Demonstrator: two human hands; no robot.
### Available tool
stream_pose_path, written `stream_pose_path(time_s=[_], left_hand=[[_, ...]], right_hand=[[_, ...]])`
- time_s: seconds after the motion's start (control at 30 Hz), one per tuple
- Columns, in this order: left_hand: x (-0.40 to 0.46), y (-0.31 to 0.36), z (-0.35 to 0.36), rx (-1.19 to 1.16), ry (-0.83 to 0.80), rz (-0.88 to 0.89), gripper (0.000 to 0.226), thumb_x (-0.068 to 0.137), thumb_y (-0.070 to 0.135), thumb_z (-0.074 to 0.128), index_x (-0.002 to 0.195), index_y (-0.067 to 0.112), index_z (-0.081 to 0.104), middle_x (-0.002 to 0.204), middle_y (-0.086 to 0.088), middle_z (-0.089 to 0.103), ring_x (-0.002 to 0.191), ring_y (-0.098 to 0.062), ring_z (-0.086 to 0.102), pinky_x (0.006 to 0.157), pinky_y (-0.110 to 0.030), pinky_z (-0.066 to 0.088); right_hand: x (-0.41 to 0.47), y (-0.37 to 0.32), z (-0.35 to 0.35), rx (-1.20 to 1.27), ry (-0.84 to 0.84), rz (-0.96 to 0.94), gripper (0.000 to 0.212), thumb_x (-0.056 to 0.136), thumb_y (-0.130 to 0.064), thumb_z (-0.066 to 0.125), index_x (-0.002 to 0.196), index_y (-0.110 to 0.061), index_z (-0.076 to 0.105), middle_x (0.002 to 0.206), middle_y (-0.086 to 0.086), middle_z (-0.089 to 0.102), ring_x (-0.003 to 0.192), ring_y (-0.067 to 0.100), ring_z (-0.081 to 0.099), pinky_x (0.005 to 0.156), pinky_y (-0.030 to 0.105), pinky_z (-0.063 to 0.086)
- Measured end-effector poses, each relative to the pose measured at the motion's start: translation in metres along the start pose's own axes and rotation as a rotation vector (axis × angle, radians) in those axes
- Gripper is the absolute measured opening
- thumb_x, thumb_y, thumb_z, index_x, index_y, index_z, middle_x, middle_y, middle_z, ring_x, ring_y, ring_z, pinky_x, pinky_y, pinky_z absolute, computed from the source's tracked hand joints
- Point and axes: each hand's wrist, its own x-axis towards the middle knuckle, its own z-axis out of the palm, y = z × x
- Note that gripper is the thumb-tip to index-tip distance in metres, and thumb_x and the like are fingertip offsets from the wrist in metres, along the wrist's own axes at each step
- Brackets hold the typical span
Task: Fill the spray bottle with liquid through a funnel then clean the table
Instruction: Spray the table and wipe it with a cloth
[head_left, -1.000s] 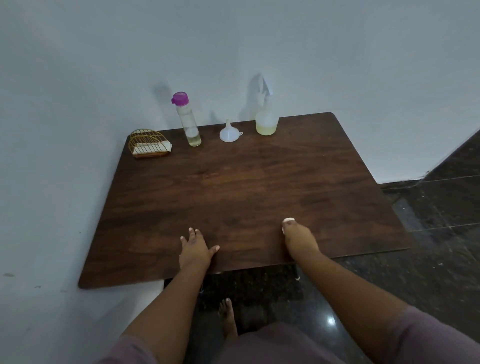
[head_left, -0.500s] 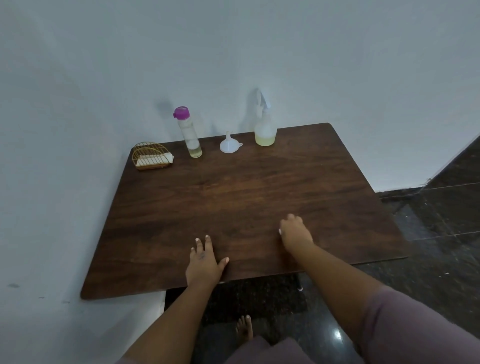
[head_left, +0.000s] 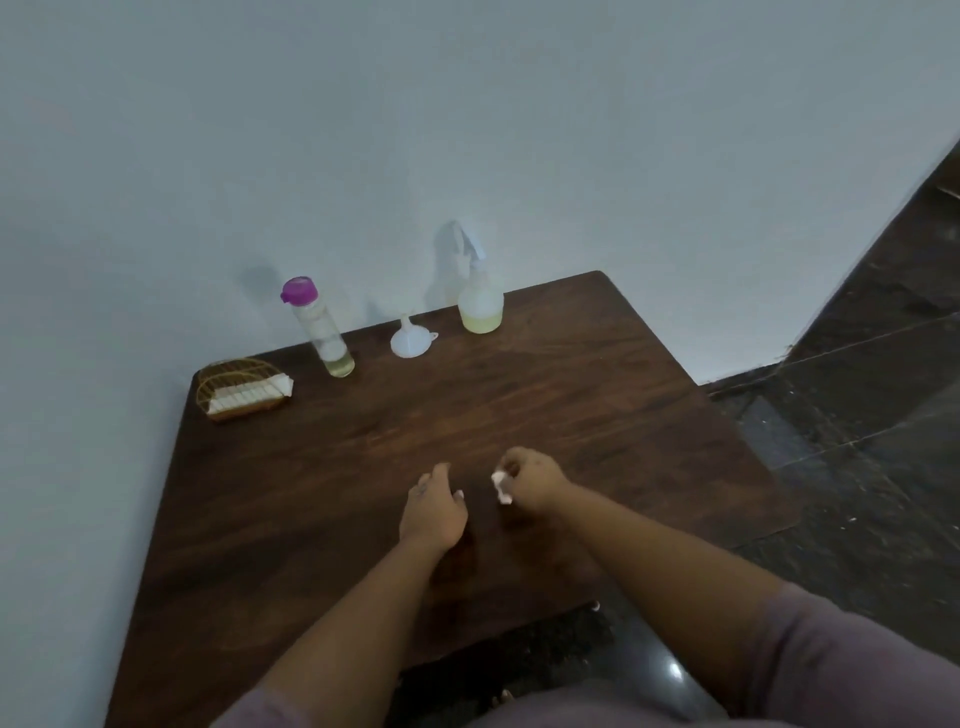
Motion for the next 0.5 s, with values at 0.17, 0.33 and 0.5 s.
stream_pose_path(time_s=[0.17, 0.33, 0.5], left_hand=[[0.039, 0.056, -0.004, -0.113, -0.092, 0.054, 0.047, 0.096, 0.028, 0.054, 0.141, 0.019, 0.043, 0.122, -0.002, 0.061, 0.118, -0.021, 0.054, 0.102, -0.036, 0.044], [0.057, 0.121, 0.014, -0.122, -0.14, 0.243, 0.042, 0.096, 0.032, 0.054, 0.134, 0.015, 0.048, 0.115, -0.004, 0.064, 0.115, -0.025, 0.056, 0.099, -0.035, 0.044], [0.076, 0.175, 0.04, -0.125, -0.182, 0.305, 0.04, 0.098, 0.035, 0.051, 0.133, 0.016, 0.049, 0.119, -0.005, 0.064, 0.119, -0.025, 0.054, 0.1, -0.036, 0.043]], right_hand=[[0.018, 0.015, -0.058, 0.793, -0.023, 0.275, 0.018, 0.087, 0.005, 0.042, 0.092, -0.009, 0.052, 0.101, 0.016, 0.062, 0.085, 0.024, 0.063, 0.075, 0.037, 0.055], [0.017, 0.04, -0.09, 0.927, 0.153, 0.295, 0.028, 0.09, 0.007, 0.039, 0.098, -0.01, 0.059, 0.103, 0.014, 0.057, 0.088, 0.023, 0.062, 0.066, 0.033, 0.06], [0.027, 0.075, -0.137, 0.89, 0.236, 0.256, 0.025, 0.084, 0.013, 0.049, 0.082, -0.004, 0.066, 0.091, 0.014, 0.064, 0.087, 0.023, 0.064, 0.069, 0.027, 0.059]])
